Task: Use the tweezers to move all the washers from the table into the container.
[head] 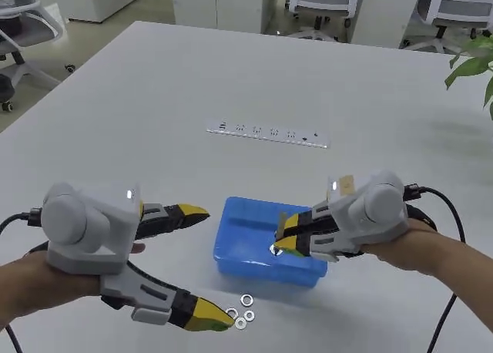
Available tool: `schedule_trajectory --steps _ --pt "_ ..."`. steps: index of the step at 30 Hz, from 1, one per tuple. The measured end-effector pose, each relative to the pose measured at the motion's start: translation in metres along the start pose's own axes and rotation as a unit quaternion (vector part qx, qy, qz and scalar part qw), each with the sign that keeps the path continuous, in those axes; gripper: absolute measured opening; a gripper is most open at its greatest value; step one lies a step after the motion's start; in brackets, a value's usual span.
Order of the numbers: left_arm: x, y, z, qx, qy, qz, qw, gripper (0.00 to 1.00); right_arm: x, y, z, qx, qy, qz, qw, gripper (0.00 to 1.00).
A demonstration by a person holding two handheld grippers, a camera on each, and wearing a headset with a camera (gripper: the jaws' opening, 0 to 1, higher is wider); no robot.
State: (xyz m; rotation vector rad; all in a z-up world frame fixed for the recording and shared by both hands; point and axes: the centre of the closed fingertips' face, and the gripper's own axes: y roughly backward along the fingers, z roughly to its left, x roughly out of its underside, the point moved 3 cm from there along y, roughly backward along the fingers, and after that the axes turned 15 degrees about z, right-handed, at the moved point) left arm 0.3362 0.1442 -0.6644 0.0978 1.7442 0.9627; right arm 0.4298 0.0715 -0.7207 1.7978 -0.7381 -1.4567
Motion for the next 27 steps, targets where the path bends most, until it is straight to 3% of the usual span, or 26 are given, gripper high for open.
schedule_trajectory --steps 15,23,27 --pt "-0.012 -0.017 0.013 0.002 -0.009 0.005 0.9999 0.94 0.012 -0.012 0.0 -0.004 -0.014 0.002 0.9999 0.08" --pt "-0.021 -0.025 0.019 0.009 -0.018 0.007 0.9998 0.79 0.012 -0.012 0.0 -0.002 -0.016 -0.004 0.9999 0.08" --pt "-0.026 -0.03 0.024 0.012 -0.032 0.01 0.9994 0.66 0.012 -0.012 0.0 -0.001 -0.017 -0.005 0.9998 0.08"
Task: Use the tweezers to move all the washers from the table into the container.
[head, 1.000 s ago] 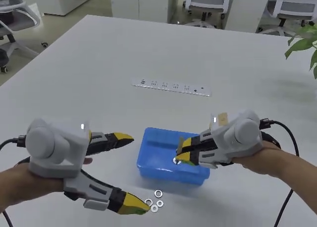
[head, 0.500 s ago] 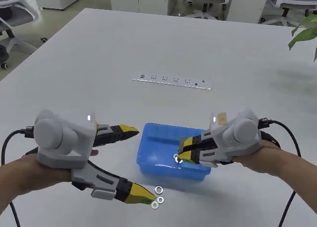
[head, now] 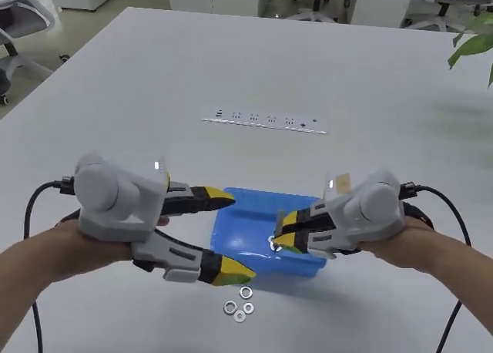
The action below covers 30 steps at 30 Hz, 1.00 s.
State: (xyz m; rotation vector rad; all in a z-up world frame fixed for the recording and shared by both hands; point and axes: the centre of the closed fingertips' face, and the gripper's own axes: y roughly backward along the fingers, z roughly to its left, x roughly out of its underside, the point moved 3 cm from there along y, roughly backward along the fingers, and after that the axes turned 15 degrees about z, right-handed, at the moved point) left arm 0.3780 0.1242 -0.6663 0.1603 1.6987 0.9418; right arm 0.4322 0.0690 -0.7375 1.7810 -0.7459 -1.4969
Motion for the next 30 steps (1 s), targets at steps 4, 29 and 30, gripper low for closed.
schedule_trajectory --steps 4,29,30 --pt "-0.005 -0.006 0.006 0.002 -0.019 0.008 0.9998 0.53 0.0 0.0 0.0 0.0 0.0 0.001 1.0 0.08" --pt "-0.029 -0.04 0.021 0.019 -0.096 0.026 0.9949 0.11 -0.001 0.0 0.001 -0.004 0.014 0.006 0.9999 0.08" --pt "-0.029 -0.041 0.021 0.019 -0.098 0.026 0.9946 0.11 -0.001 0.0 0.001 -0.004 0.015 0.006 0.9999 0.08"
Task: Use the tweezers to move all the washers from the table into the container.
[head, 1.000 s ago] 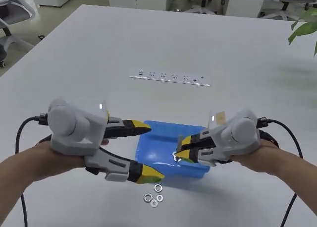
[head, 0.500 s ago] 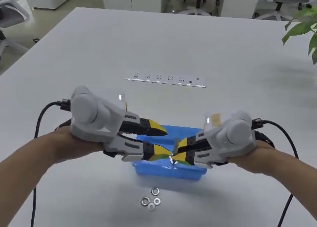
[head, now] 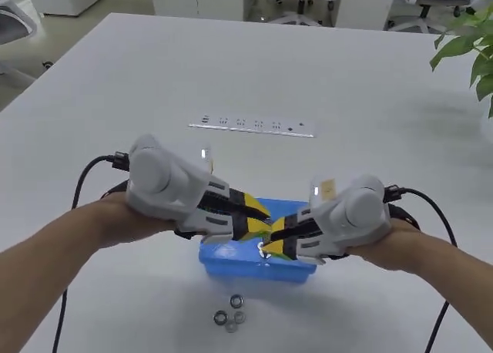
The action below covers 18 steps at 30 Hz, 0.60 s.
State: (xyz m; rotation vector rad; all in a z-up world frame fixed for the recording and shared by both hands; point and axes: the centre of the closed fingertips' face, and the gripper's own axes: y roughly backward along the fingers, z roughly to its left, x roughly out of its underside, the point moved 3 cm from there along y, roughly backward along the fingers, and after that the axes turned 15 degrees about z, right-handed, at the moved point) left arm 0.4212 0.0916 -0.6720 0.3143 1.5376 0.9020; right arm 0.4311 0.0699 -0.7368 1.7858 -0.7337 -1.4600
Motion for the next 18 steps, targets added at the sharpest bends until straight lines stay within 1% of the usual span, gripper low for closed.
schedule_trajectory --steps 6,11,18 --pt "-0.0016 -0.0047 0.0004 0.007 -0.006 0.001 1.0 0.09 0.0006 0.0004 -0.0006 0.0 -0.001 -0.002 1.0 0.09" --pt "-0.0004 -0.0088 -0.0013 0.013 -0.011 0.006 0.9998 0.07 0.0015 0.0009 -0.0004 0.0 -0.004 -0.002 1.0 0.09" --pt "-0.0015 -0.0093 -0.0006 0.01 -0.021 0.005 0.9997 0.06 0.0022 0.0009 -0.0015 0.002 -0.006 -0.001 1.0 0.09"
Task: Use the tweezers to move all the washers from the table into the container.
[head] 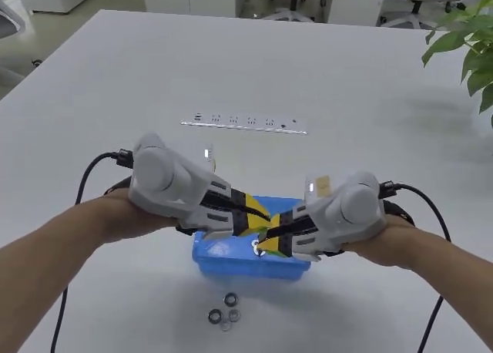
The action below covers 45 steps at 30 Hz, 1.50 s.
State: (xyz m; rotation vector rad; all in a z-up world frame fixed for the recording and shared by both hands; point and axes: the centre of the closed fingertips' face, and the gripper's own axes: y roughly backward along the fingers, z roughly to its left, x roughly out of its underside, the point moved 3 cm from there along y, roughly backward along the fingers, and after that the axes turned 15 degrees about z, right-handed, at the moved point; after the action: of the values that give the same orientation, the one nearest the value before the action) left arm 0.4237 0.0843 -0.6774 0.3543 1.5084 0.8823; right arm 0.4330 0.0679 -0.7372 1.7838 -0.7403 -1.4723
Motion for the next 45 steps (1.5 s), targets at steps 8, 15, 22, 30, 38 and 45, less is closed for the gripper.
schedule_trajectory --steps 8,15,22,30,38,45 --pt "0.0 0.0 0.001 0.004 -0.008 0.003 1.0 0.05 0.0 0.0 -0.001 0.004 0.005 0.001 1.0 0.11" --pt "0.003 -0.001 0.004 0.006 -0.011 0.006 0.9999 0.05 0.0 0.001 0.0 0.004 0.004 0.003 1.0 0.12" --pt "0.003 0.0 0.005 0.006 -0.012 0.01 0.9999 0.05 0.001 0.004 0.0 0.006 -0.005 0.001 1.0 0.15" --pt "-0.001 0.004 0.003 0.003 -0.008 0.011 0.9999 0.05 0.002 0.015 0.002 0.012 -0.018 -0.004 0.9998 0.22" --pt "-0.007 0.011 -0.001 -0.004 -0.002 0.013 0.9999 0.05 0.005 0.027 0.005 0.022 -0.029 -0.007 0.9993 0.3" --pt "-0.011 0.019 -0.002 -0.009 0.004 0.01 0.9999 0.05 0.011 0.039 0.011 0.032 -0.047 -0.009 0.9983 0.36"
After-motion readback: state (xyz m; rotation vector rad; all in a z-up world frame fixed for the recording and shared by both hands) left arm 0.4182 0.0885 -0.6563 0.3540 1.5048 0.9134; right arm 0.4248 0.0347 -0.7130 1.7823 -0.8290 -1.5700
